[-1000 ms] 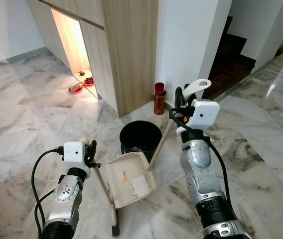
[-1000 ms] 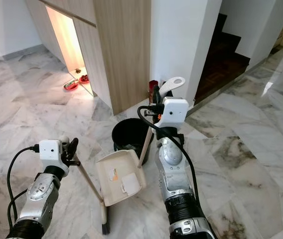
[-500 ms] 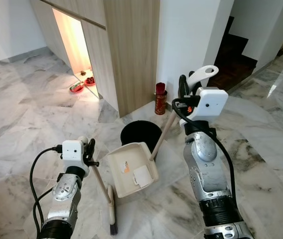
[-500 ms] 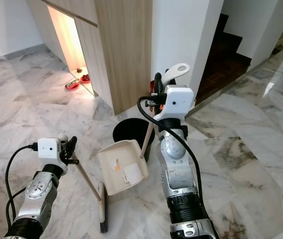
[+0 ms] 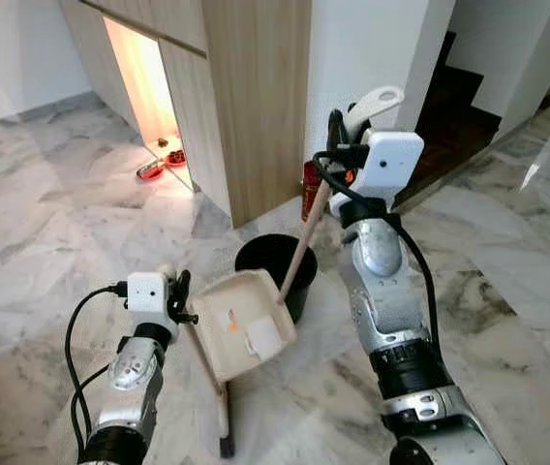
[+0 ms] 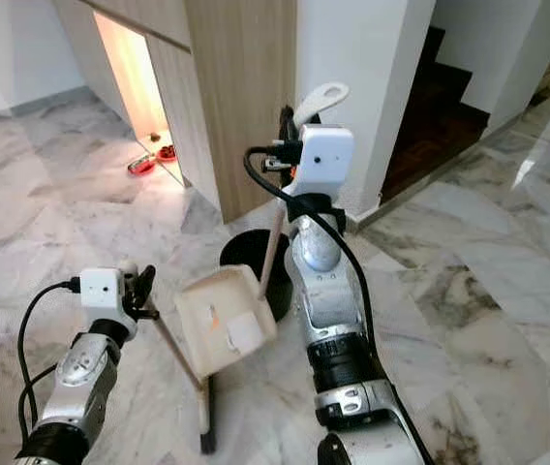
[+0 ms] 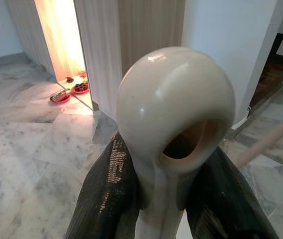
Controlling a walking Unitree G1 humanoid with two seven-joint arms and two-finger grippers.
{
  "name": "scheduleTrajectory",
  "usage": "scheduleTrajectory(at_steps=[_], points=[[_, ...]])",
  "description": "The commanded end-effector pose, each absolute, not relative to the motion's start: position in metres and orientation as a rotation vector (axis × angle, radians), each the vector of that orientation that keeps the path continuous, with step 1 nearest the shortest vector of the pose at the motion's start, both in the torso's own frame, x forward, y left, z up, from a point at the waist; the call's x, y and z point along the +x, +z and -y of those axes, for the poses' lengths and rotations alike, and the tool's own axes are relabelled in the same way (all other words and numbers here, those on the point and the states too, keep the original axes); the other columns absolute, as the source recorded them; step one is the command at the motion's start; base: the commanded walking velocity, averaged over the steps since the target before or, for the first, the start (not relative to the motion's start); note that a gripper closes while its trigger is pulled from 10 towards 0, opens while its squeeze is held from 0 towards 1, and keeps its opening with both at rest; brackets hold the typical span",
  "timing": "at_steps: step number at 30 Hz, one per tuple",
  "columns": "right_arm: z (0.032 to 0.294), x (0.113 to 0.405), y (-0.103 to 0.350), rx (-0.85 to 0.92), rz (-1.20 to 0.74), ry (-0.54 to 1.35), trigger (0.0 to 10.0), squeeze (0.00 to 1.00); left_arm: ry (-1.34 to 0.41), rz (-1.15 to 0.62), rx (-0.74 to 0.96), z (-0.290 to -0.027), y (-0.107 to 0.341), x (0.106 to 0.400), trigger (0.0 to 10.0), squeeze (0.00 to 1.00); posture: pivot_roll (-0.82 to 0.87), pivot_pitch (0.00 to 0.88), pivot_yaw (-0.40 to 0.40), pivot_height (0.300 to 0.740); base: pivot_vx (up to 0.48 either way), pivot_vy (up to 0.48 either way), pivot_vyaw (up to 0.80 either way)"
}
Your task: Sweep floor
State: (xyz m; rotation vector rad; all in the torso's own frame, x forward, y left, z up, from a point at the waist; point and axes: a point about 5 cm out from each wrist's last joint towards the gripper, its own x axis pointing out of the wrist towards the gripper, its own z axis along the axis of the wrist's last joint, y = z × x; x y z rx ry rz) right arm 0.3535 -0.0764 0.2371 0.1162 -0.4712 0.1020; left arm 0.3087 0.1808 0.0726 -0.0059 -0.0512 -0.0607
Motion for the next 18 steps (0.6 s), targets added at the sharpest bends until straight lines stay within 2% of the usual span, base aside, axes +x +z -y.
scheduleTrajectory(at_steps=[1, 18], points=[[0.074, 0.352, 0.254, 0.149, 0.538, 0.094, 10.0, 0.00, -0.054, 0.082, 0.020, -0.183, 0.078, 0.309, 10.0, 0.00, -0.02, 0.000, 0.054, 0.740, 0.000, 0.000, 0.00], [0.104, 0.349, 0.243, 0.127, 0.536, -0.256, 10.0, 0.00, -0.043, 0.075, 0.023, -0.184, 0.075, 0.306, 10.0, 0.00, -0.01, 0.000, 0.059, 0.740, 0.000, 0.000, 0.00]])
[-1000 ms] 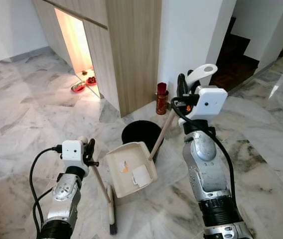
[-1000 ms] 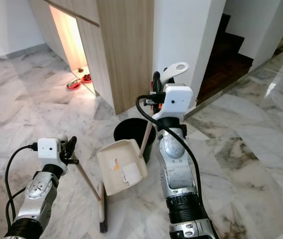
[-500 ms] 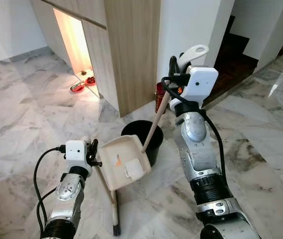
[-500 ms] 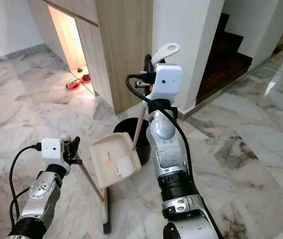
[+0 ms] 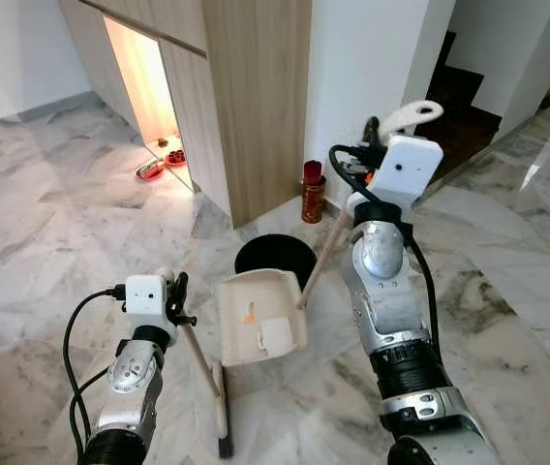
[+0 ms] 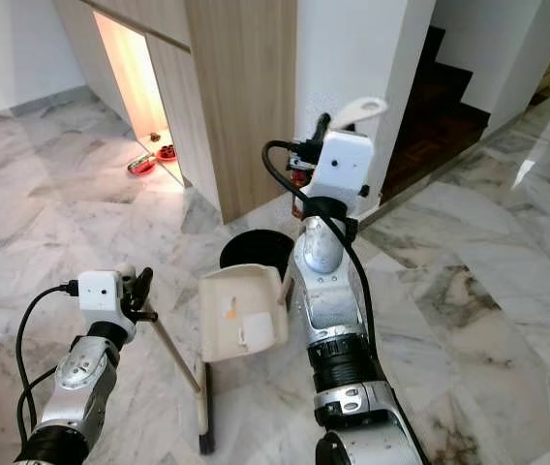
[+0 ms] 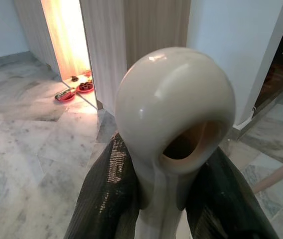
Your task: Sweep floor
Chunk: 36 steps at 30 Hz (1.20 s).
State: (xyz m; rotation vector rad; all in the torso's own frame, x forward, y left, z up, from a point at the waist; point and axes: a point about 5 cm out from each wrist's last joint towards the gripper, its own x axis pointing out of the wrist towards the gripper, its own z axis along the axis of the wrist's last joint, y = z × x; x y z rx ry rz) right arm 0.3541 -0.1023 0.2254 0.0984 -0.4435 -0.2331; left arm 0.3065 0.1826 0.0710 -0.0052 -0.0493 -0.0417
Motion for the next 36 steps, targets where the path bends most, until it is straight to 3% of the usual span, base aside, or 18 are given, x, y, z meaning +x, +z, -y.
scheduleTrajectory(at_steps=[1, 36], points=[[0.105, 0.349, 0.244, 0.127, 0.540, -0.266, 10.0, 0.00, -0.042, 0.075, 0.023, -0.184, 0.075, 0.306, 10.0, 0.00, -0.01, 0.000, 0.059, 0.740, 0.000, 0.000, 0.00], [0.109, 0.344, 0.267, 0.123, 0.674, -0.343, 10.0, 0.00, -0.053, 0.087, 0.031, -0.185, 0.077, 0.305, 10.0, 0.00, -0.01, 0.000, 0.071, 0.740, 0.021, 0.000, 0.00]])
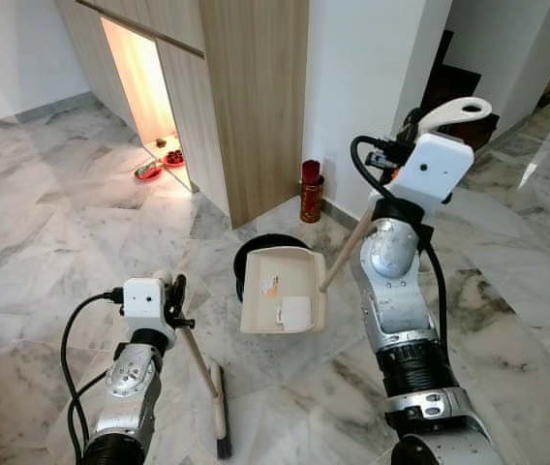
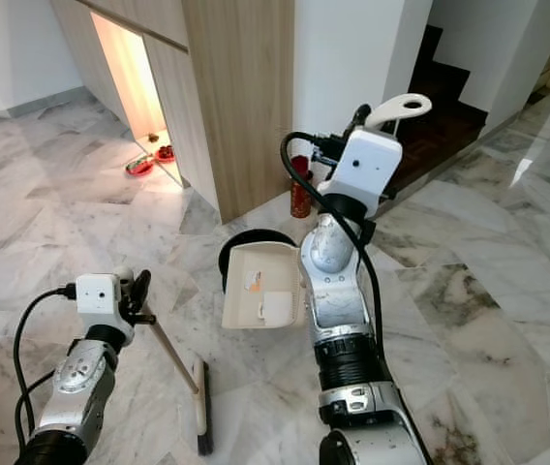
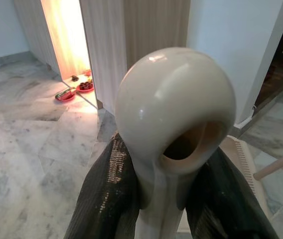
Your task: Sweep floor
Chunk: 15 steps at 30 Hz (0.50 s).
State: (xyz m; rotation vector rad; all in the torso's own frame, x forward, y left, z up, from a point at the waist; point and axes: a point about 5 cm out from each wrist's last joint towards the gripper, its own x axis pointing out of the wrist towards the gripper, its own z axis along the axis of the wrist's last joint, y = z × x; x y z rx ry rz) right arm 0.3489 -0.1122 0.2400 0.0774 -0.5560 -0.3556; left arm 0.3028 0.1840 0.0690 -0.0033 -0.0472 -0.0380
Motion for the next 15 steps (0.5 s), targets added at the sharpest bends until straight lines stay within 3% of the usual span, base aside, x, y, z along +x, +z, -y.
scheduleTrajectory(at_steps=[1, 15], points=[[0.1088, 0.3444, 0.2667, 0.123, 0.674, -0.343, 10.0, 0.00, -0.053, 0.087, 0.031, -0.1846, 0.0773, 0.3050, 10.0, 0.00, -0.01, 0.000, 0.071, 0.740, 0.244, 0.000, 0.00], [0.1041, 0.3460, 0.2628, 0.144, 0.652, -0.302, 10.0, 0.00, -0.064, 0.096, 0.031, -0.1833, 0.0788, 0.3061, 10.0, 0.00, -0.01, 0.000, 0.071, 0.740, 0.299, 0.000, 0.00]])
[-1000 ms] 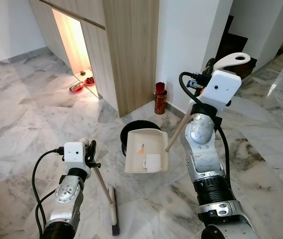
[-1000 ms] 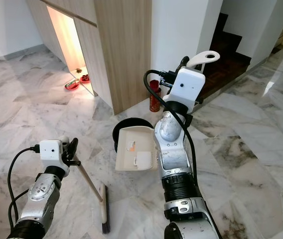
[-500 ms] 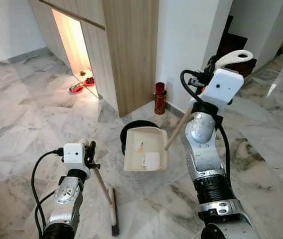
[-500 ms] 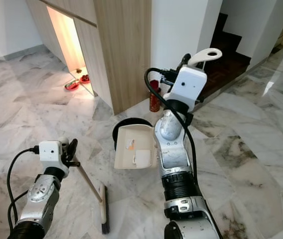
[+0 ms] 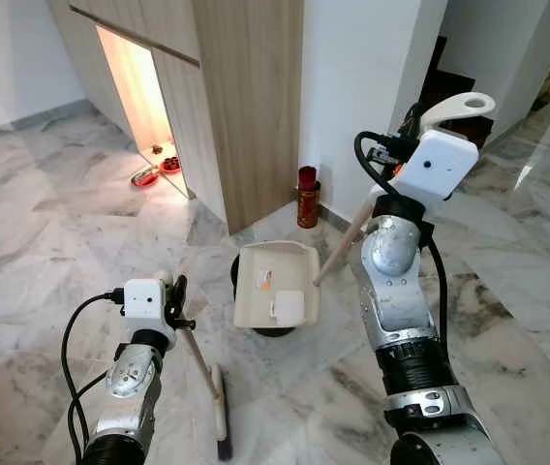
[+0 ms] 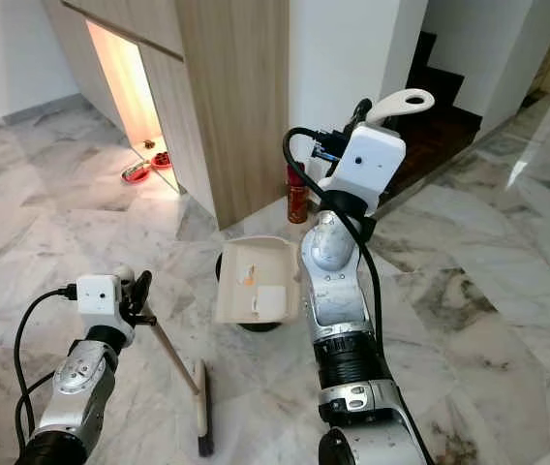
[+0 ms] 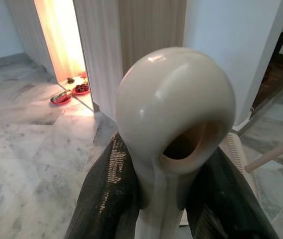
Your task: Sweep floor
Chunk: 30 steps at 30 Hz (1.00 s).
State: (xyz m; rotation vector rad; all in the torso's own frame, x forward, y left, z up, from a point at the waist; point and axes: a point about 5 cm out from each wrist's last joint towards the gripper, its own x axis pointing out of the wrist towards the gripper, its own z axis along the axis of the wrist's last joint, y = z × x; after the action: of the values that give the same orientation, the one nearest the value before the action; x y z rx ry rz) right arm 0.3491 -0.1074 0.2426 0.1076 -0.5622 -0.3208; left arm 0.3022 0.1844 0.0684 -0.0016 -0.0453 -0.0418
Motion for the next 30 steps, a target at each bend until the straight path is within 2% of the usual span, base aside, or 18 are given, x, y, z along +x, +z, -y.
scheduleTrajectory(at_steps=[1, 30], points=[[0.1039, 0.3458, 0.2624, 0.145, 0.651, -0.301, 10.0, 0.00, -0.064, 0.096, 0.031, -0.1833, 0.0789, 0.3061, 10.0, 0.00, -0.01, 0.000, 0.071, 0.740, 0.334, 0.000, 0.00], [0.1001, 0.3475, 0.2654, 0.143, 0.658, -0.246, 10.0, 0.00, -0.044, 0.105, 0.027, -0.1847, 0.0805, 0.3061, 10.0, 0.00, 0.00, 0.000, 0.051, 0.740, 0.335, 0.000, 0.03]])
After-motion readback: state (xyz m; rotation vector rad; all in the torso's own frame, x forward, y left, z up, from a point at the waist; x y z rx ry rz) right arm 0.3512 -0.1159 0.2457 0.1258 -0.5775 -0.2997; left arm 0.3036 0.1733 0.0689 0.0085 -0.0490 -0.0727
